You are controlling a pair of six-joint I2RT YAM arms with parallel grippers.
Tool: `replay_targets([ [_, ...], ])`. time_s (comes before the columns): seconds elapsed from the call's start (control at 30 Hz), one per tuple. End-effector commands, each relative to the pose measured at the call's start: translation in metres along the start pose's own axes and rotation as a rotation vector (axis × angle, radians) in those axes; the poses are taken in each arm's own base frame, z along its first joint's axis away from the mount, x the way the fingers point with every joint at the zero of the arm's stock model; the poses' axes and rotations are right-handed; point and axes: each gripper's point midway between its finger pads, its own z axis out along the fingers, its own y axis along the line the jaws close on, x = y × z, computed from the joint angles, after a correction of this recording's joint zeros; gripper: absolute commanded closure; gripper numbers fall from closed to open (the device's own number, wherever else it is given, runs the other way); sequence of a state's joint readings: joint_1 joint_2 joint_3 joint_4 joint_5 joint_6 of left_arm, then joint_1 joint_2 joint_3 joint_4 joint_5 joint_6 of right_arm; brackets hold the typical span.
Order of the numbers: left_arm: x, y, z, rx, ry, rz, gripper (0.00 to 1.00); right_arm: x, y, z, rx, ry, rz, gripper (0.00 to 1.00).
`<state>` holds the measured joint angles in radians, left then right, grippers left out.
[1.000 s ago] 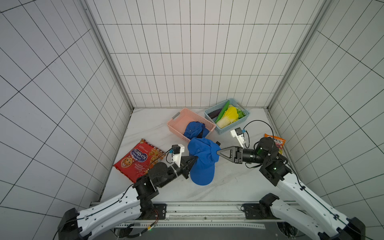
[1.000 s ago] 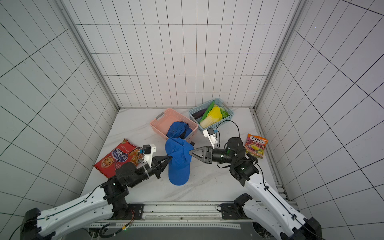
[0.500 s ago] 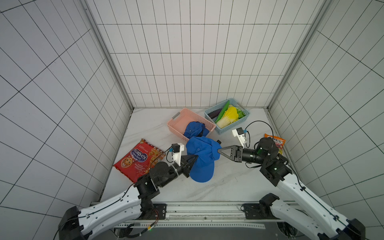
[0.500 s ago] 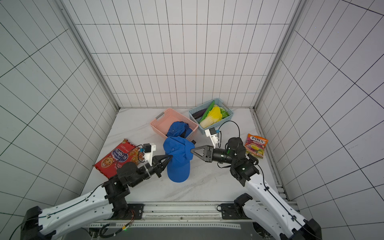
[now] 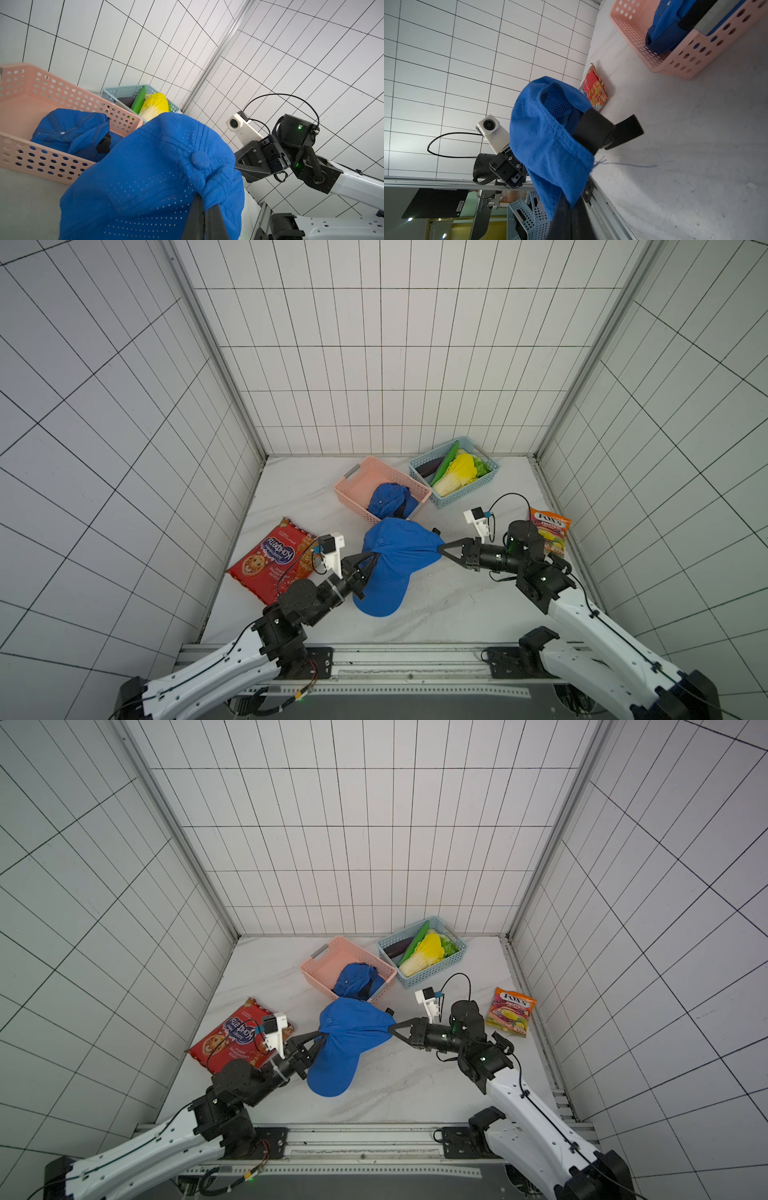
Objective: Turn the baseball cap inside out
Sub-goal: Turn over the baseball cap.
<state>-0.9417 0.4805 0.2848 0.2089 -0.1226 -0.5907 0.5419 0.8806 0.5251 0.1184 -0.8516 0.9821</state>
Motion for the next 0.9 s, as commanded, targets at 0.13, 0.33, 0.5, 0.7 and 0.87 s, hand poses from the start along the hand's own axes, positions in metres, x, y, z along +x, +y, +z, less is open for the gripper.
replay_targets([
  [0.13,-0.021,-0.018,0.012,0.031,-0.014,-0.016,1.00,0.008,-0.009,-0.001,0.031,0.027,-0.019,0.96],
  [0.33,-0.005,-0.020,0.025,0.019,0.115,0.034,1.00,-0.007,0.009,-0.032,0.107,-0.106,-0.179,0.47],
  [0.5,0.011,-0.014,0.030,-0.006,0.233,0.075,1.00,-0.013,0.012,-0.065,0.230,-0.223,-0.279,0.21],
  [0.7,0.020,-0.012,0.033,-0.025,0.317,0.109,1.00,-0.014,0.029,-0.087,0.296,-0.260,-0.432,0.06],
  [0.87,0.028,-0.021,0.038,0.024,0.364,0.091,1.00,-0.013,0.050,-0.080,0.252,-0.200,-0.580,0.00],
])
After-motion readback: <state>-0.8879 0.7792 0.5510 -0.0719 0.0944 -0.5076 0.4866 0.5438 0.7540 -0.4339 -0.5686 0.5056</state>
